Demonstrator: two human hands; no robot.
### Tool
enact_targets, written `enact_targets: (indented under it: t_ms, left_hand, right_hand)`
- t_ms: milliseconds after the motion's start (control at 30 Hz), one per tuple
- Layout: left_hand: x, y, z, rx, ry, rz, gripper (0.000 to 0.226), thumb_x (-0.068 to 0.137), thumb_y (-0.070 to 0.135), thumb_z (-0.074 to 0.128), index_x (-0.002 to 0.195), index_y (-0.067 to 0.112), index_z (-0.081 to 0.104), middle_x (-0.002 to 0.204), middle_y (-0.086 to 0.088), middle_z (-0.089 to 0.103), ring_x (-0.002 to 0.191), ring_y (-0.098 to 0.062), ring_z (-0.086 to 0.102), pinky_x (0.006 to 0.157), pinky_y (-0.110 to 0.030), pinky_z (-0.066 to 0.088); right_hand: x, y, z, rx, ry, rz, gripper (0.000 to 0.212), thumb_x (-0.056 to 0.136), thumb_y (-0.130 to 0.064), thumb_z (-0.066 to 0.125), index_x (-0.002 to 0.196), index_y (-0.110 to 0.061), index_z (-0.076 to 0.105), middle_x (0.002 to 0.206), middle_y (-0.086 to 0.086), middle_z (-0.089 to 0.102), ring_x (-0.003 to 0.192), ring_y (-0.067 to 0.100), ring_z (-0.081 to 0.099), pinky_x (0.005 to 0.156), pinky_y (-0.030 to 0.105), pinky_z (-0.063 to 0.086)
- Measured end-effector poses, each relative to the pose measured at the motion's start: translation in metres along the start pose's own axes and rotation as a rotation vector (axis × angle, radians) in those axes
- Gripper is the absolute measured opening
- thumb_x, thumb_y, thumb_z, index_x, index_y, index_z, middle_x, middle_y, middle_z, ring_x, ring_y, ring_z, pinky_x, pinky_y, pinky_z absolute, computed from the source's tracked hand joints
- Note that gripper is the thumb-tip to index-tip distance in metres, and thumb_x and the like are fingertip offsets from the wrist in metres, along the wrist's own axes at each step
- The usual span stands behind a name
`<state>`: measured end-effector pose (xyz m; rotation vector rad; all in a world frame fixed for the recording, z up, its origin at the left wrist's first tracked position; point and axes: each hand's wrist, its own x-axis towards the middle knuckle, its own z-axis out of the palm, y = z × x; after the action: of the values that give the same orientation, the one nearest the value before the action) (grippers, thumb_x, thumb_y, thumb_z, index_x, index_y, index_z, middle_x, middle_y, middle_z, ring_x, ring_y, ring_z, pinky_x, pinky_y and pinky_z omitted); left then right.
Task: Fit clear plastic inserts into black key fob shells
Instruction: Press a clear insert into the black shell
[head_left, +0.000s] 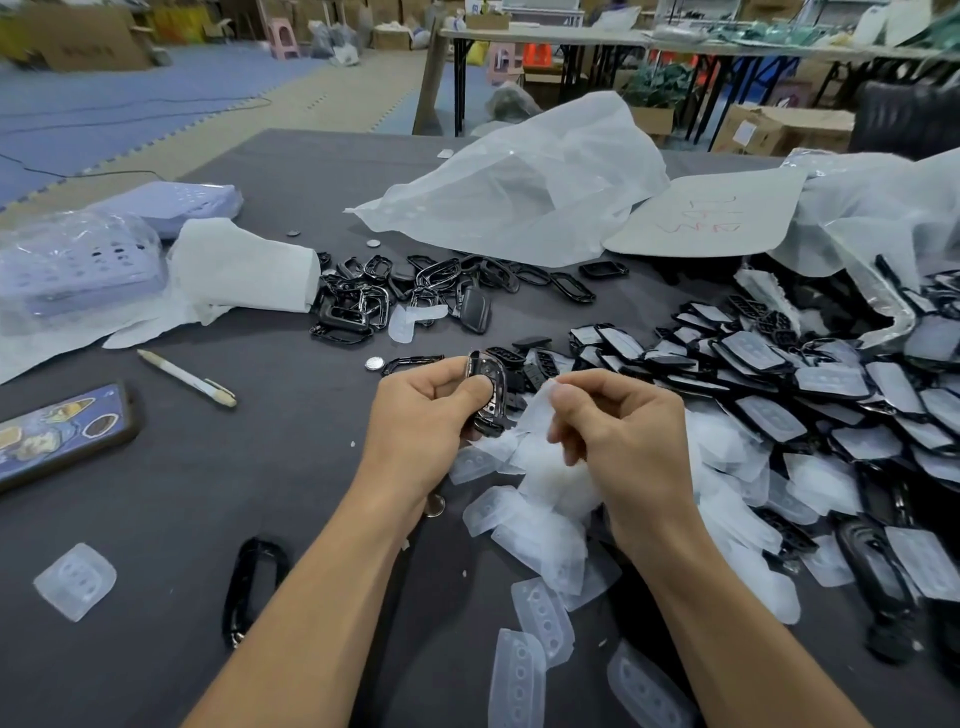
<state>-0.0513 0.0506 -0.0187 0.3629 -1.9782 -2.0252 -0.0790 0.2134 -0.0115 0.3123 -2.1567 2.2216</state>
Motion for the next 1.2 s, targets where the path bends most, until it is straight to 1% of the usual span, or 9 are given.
enact_targets:
  t_ms: [100, 200, 333, 500, 633, 700, 900, 1067, 1200]
  left_hand:
    - [-0.001, -0.002, 0.0, 0.05, 0.032, 0.002, 0.014, 0.086, 0.024, 0.076, 0.094, 0.032, 0.085, 0.088, -0.002, 0.082, 0.087, -0.028, 0.077, 0.086, -0.052, 0.063]
    - [-0.004, -0.004, 0.004, 0.084, -0.01, -0.008, 0.013, 0.081, 0.03, 0.079, 0.091, 0.033, 0.085, 0.086, -0.006, 0.081, 0.091, -0.039, 0.076, 0.084, -0.058, 0.062]
    - [-0.009, -0.002, 0.01, 0.044, -0.143, -0.05, 0.008, 0.085, 0.029, 0.083, 0.093, 0.027, 0.085, 0.082, -0.012, 0.079, 0.076, -0.023, 0.072, 0.072, -0.044, 0.064]
    - [-0.01, 0.003, 0.01, -0.127, -0.26, -0.115, 0.012, 0.089, 0.019, 0.079, 0.095, 0.01, 0.084, 0.095, -0.029, 0.076, 0.077, -0.023, 0.071, 0.071, -0.027, 0.06]
    - [-0.009, 0.004, 0.008, -0.202, -0.325, -0.176, 0.025, 0.082, 0.027, 0.079, 0.099, 0.009, 0.083, 0.103, -0.026, 0.077, 0.092, -0.03, 0.076, 0.077, -0.028, 0.062]
    - [-0.008, 0.004, 0.006, -0.221, -0.348, -0.203, 0.028, 0.082, 0.028, 0.078, 0.102, 0.009, 0.083, 0.106, -0.025, 0.077, 0.097, -0.03, 0.076, 0.08, -0.03, 0.062]
    - [-0.006, 0.003, 0.004, -0.246, -0.41, -0.239, 0.021, 0.099, 0.0, 0.061, 0.11, 0.003, 0.079, 0.11, -0.023, 0.077, 0.099, -0.028, 0.076, 0.085, -0.033, 0.062]
    - [-0.008, 0.005, 0.004, -0.256, -0.424, -0.249, 0.024, 0.1, -0.002, 0.059, 0.108, 0.004, 0.08, 0.105, -0.023, 0.074, 0.095, -0.026, 0.076, 0.082, -0.032, 0.062]
    - [-0.007, 0.007, 0.003, -0.291, -0.354, -0.269, 0.017, 0.097, 0.004, 0.065, 0.098, 0.005, 0.082, 0.081, -0.022, 0.067, 0.079, -0.025, 0.076, 0.073, -0.031, 0.063]
  right_hand:
    - [-0.001, -0.001, -0.002, -0.052, -0.019, -0.048, 0.012, 0.086, -0.014, 0.082, 0.077, -0.023, 0.081, 0.053, -0.007, 0.06, 0.05, 0.009, 0.047, 0.052, 0.021, 0.041]
    - [-0.001, -0.002, 0.0, -0.069, -0.054, -0.05, 0.014, 0.079, -0.013, 0.086, 0.071, -0.023, 0.08, 0.058, 0.001, 0.067, 0.053, 0.015, 0.049, 0.054, 0.031, 0.041]
    - [-0.001, 0.001, 0.002, -0.15, -0.047, -0.076, 0.014, 0.078, -0.018, 0.086, 0.069, -0.025, 0.078, 0.06, 0.0, 0.07, 0.055, 0.014, 0.057, 0.055, 0.032, 0.046]
    - [-0.002, 0.003, 0.003, -0.233, 0.002, -0.143, 0.014, 0.081, -0.021, 0.085, 0.071, -0.026, 0.077, 0.057, -0.006, 0.07, 0.048, 0.017, 0.056, 0.047, 0.021, 0.044]
    - [-0.004, 0.004, 0.007, -0.208, 0.061, -0.146, 0.015, 0.081, -0.02, 0.086, 0.072, -0.029, 0.078, 0.059, -0.007, 0.072, 0.05, 0.006, 0.061, 0.051, 0.016, 0.046]
    - [-0.005, 0.005, 0.008, -0.193, 0.078, -0.127, 0.014, 0.08, -0.022, 0.087, 0.073, -0.03, 0.078, 0.061, -0.006, 0.073, 0.053, 0.01, 0.065, 0.054, 0.022, 0.051]
    - [-0.003, 0.005, 0.007, -0.185, 0.115, -0.097, 0.016, 0.08, -0.018, 0.088, 0.07, -0.025, 0.077, 0.06, -0.005, 0.072, 0.052, 0.011, 0.068, 0.052, 0.018, 0.049]
    - [-0.004, 0.005, 0.008, -0.226, 0.156, -0.093, 0.019, 0.079, -0.02, 0.089, 0.067, -0.022, 0.073, 0.057, -0.005, 0.071, 0.049, 0.01, 0.065, 0.049, 0.02, 0.047]
    - [-0.005, 0.003, 0.009, -0.223, 0.206, -0.095, 0.027, 0.076, -0.023, 0.091, 0.064, -0.019, 0.067, 0.056, -0.005, 0.068, 0.047, 0.007, 0.059, 0.049, 0.019, 0.046]
